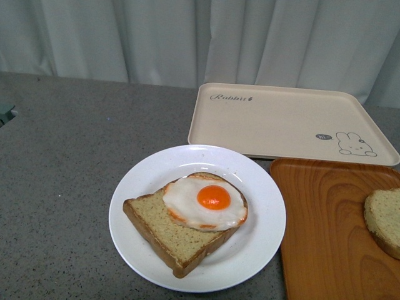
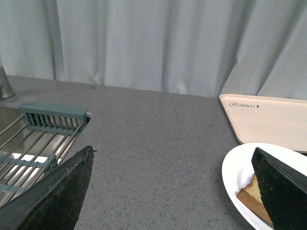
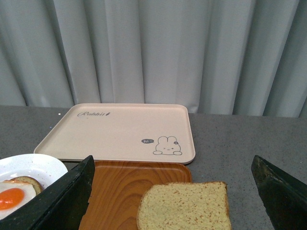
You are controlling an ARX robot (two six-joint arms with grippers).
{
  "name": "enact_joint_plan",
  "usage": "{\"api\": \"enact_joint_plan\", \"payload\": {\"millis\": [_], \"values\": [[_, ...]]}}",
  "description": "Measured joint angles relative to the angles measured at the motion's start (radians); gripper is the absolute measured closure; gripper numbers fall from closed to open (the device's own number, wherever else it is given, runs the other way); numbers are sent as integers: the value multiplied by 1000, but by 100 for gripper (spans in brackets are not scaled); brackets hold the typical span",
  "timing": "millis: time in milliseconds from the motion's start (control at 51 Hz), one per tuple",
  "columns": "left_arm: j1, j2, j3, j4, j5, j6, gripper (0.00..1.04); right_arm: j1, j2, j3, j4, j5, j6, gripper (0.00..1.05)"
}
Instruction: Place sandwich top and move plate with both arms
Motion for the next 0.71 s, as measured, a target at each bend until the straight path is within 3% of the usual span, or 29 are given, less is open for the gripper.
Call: {"api": "enact_joint_plan", "payload": {"millis": [706], "values": [[0, 0, 0, 0, 0, 0, 7, 0, 0, 0, 0, 0, 0, 9]]}}
